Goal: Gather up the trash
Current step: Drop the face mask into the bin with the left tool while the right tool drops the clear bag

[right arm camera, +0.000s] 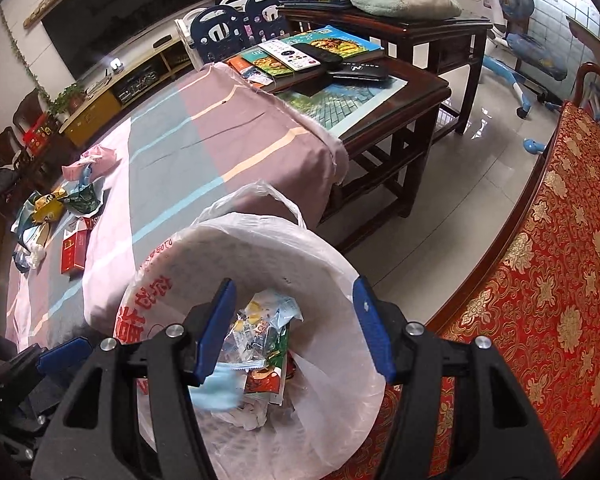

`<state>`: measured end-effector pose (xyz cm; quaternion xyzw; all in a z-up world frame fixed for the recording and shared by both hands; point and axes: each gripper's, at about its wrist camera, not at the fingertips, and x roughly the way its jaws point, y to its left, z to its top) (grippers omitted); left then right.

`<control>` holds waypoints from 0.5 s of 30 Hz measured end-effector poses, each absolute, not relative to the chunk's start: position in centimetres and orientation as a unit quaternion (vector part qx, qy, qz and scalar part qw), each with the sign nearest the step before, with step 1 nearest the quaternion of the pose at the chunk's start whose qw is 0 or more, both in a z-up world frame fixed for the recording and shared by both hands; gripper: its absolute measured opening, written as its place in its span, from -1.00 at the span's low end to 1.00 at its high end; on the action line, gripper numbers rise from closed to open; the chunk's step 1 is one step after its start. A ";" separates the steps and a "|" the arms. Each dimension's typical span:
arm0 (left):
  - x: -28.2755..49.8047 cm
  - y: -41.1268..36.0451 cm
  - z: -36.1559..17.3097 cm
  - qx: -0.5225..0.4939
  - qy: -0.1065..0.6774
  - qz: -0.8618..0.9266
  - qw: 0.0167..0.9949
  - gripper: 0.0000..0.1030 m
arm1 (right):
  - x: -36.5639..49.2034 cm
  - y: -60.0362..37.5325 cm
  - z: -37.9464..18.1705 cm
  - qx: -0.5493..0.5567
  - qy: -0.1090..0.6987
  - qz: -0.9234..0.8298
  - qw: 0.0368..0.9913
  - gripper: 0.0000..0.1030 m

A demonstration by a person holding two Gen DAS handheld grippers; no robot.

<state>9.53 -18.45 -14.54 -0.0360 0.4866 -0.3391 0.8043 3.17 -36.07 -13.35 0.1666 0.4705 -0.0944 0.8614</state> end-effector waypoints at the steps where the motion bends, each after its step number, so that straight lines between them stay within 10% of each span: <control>1: 10.0 -17.6 -14.6 -0.042 0.485 -0.320 0.813 0.50 | 3.2 -35.9 -13.4 0.165 0.471 -0.094 0.862 0.16; 15: 23.9 -3.3 -18.5 0.005 0.481 0.032 0.876 0.57 | 6.0 -31.3 -14.3 0.113 0.483 -0.062 0.866 0.16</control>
